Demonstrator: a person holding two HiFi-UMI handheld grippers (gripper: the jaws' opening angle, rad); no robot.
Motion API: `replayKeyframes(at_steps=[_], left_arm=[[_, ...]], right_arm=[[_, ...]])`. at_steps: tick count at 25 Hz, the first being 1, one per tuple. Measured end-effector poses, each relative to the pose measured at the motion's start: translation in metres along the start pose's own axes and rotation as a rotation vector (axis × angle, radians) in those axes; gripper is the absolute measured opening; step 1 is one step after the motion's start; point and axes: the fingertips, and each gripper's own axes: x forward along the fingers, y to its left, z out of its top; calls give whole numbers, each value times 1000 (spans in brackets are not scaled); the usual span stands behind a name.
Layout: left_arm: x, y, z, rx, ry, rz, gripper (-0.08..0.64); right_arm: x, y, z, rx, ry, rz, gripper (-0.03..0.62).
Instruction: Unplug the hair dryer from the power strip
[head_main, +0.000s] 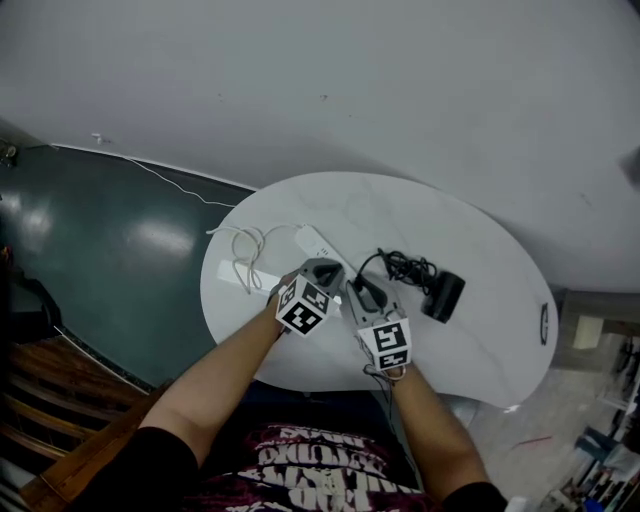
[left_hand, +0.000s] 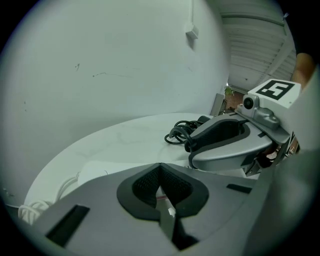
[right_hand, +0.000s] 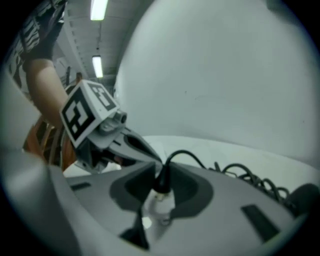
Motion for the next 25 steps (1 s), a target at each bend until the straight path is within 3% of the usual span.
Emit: replayKeyframes(at_steps=[10,25], left_arm=[[-1,0,0,14,0,1,17],[-2,2,0,2,-12,21,17]], right_arm=[[6,2,-1,-77,-63,-5,114],[9,7,0,-148,-76,-6,120]])
